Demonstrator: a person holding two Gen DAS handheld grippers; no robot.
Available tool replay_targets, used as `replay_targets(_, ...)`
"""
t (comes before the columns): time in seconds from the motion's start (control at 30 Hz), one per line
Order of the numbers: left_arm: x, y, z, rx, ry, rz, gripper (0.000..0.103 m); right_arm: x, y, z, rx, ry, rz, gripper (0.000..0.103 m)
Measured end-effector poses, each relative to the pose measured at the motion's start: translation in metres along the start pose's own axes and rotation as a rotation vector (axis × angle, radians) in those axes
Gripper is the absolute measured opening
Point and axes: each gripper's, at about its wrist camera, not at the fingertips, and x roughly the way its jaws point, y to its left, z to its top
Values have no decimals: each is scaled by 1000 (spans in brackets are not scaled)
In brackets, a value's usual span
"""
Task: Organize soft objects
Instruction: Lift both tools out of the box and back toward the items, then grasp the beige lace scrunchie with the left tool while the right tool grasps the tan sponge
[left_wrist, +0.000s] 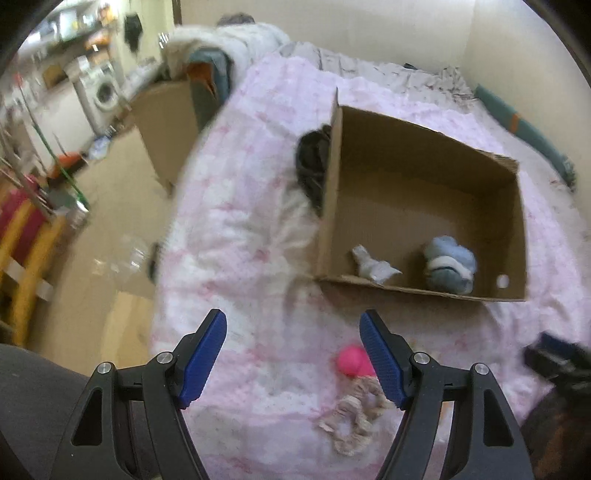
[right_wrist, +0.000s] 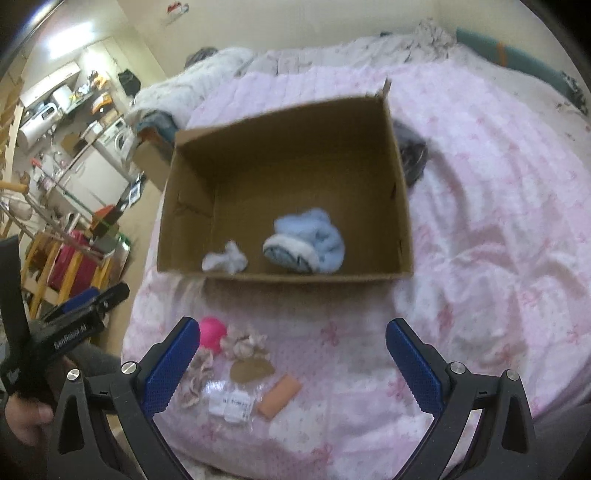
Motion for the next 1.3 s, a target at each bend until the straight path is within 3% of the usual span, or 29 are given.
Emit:
replay_targets(0.17,13,2,-3,-18,61,8,72,40,8,-17,-77,199,-51,103)
replay_targets(0.2,16,2,-4,-23,71,-1,72,49,11,-20,-96,237,-52,96)
replay_targets(0.23,16,1,-5,-24,78,-5,72,56,13,-23,-105,271,-42,82)
replay_targets(0.37,19,-3,-6,-11,84,-5,72,80,9,-29,-24,388,55,70)
replay_targets(0.43,20,-4,-6,-8,90,-7,72,91,4,-32,28,441,83,55)
replay_targets(0.6,26,-6,-5,-3,107,-9,72,113,-5,-43,129,509,106,43)
replay_targets(0.7,28,-7,-6,5,113,-6,72,119,-6,-43,147,509,90,34)
replay_targets(0.8,30,-7,-7,8,121,-5,72,118,-4,-40,119,489,76,6)
replay_targets(0.97,36,-7,-10,6,153,-8,72,103,-1,-31,103,419,83,6)
replay_targets(1.2,63,-15,-27,19,317,-87,72,65,3,-14,113,228,131,6)
replay_targets(1.3,73,-22,-34,22,377,-134,72,59,3,-12,113,203,133,6)
